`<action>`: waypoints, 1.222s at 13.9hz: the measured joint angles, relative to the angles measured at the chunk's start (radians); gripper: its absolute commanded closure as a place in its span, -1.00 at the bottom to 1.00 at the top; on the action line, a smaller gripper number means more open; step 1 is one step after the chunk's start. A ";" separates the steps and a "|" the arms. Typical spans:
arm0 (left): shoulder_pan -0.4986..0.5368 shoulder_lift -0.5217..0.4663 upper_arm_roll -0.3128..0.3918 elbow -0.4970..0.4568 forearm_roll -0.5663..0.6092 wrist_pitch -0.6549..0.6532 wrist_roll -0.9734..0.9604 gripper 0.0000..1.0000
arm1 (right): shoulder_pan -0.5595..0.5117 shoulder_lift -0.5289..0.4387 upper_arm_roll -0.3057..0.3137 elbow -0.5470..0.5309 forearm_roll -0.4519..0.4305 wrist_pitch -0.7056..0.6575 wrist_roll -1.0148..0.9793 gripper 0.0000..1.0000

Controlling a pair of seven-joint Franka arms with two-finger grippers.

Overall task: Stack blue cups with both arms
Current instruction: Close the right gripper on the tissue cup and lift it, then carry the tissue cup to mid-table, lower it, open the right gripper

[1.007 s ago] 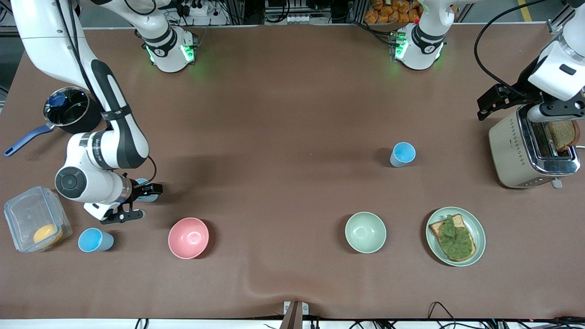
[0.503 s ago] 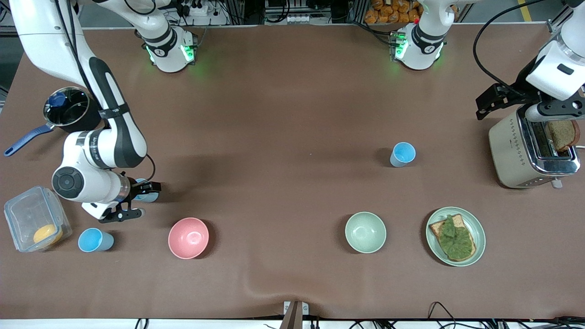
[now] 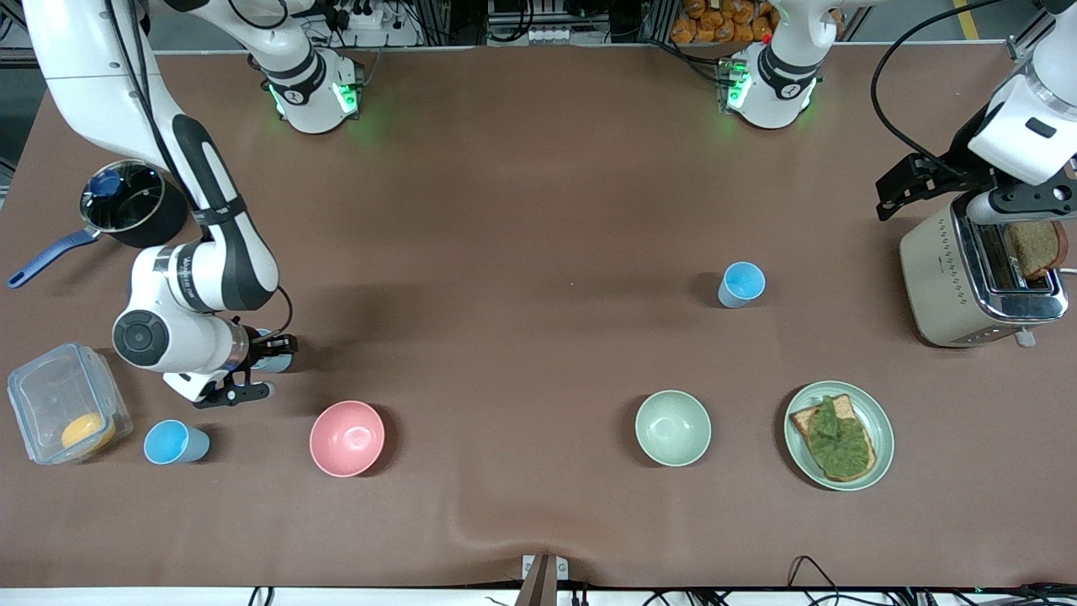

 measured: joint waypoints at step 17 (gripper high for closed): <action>0.002 0.000 0.006 0.000 0.000 -0.002 0.000 -1.00 | 0.317 -0.036 0.020 0.342 0.065 -0.299 0.325 1.00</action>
